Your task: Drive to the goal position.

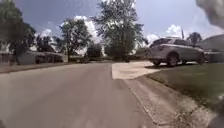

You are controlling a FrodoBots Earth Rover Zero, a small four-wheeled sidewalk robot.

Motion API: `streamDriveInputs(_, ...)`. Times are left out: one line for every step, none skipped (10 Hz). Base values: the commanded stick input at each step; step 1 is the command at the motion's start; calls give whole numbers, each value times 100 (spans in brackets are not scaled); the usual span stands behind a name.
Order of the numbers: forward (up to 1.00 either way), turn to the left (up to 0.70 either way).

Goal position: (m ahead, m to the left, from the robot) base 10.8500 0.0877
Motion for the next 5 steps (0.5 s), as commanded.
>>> streamDriveInputs(70,0)
streamDriveInputs(70,0)
streamDriveInputs(70,0)
streamDriveInputs(70,0)
streamDriveInputs(70,0)
